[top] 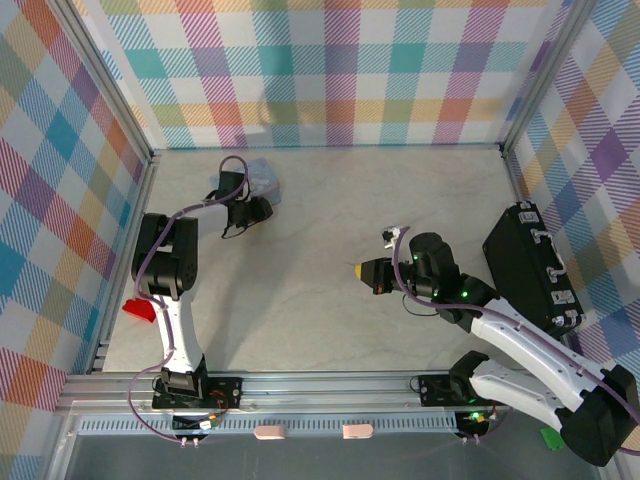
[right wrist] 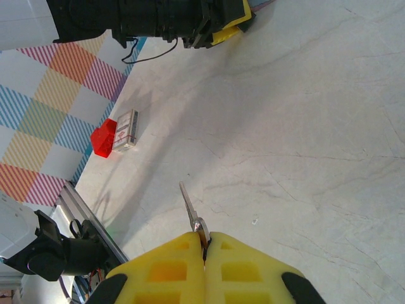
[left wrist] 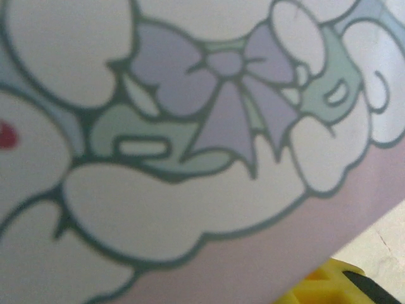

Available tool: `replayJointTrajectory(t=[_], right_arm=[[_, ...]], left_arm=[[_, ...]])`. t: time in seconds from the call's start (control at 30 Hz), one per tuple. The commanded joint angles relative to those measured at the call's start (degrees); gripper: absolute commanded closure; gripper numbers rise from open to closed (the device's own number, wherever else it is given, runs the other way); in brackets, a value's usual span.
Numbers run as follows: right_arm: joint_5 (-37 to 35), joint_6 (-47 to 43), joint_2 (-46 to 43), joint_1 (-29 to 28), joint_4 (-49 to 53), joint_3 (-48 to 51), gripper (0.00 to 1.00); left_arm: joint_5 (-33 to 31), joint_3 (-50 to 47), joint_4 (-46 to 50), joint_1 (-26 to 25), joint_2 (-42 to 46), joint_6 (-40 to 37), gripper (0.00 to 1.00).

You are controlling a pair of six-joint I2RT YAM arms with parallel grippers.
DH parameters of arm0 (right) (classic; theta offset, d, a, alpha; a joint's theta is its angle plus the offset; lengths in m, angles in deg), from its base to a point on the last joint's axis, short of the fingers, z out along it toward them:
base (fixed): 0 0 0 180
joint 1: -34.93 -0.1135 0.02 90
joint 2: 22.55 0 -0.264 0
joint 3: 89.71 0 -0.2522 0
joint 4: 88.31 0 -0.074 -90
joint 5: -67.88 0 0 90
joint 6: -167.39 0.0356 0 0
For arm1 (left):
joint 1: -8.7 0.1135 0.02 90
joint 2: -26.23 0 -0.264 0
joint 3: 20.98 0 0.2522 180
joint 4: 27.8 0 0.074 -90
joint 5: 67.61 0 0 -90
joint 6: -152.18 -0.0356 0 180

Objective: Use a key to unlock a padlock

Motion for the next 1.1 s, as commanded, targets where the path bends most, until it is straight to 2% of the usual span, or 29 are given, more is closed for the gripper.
replayJointTrajectory(t=[0.0, 0.53, 0.73, 0.93, 1.07], right_arm=[[1.3, 0.8, -0.3, -0.3, -0.2, 0.4, 1.0], [0.7, 1.7, 0.9, -0.3, -0.6, 0.7, 1.0], [-3.8, 7.5, 5.8, -0.3, 1.5, 0.2, 1.0], [-0.4, 12.9, 10.9, -0.3, -4.0, 1.3, 1.0], [0.4, 15.7, 13.5, -0.3, -7.2, 2.0, 1.0]], left_arm=[[1.1, -1.2, -2.6, 0.5, 0.2, 2.8, 0.66], [-0.1, -8.8, -9.0, 0.6, 5.9, 4.0, 0.82], [-1.0, -12.2, -9.2, 0.6, 8.9, 3.7, 0.89], [0.1, -16.6, -8.3, 0.5, 13.4, 2.8, 0.92], [3.2, -18.2, -2.4, 0.4, 16.3, 5.2, 0.96]])
